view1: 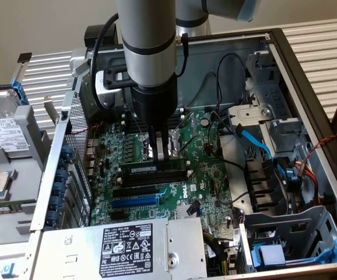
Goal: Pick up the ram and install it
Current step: 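Insert the ram into the slot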
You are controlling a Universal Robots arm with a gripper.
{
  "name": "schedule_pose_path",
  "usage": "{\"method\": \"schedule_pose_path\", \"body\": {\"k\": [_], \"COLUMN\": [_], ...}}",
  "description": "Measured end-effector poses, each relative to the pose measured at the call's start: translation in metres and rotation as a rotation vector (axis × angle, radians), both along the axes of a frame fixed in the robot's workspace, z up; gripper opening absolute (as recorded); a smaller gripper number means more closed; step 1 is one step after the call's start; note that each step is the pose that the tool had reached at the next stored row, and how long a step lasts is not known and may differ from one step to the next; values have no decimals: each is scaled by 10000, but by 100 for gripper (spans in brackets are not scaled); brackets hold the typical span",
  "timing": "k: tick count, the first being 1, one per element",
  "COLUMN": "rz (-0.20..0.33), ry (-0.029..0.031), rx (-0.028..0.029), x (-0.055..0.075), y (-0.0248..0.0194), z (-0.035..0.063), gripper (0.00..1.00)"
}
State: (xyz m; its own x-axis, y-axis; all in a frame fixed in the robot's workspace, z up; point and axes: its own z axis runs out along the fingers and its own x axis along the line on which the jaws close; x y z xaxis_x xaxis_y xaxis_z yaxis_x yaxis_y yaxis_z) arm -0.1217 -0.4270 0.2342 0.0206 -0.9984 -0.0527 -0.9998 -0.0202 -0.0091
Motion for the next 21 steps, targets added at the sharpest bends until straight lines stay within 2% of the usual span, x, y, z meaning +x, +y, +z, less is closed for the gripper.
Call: {"method": "schedule_pose_path", "body": {"k": [4,10,21], "rz": [0,0,-1], "ry": [-4,-72,-91], "rx": [-2,0,0], "x": [0,-6,-16], "y": [-4,-3,-3], "z": [-5,-11,-37], "gripper": [14,14,14]}}
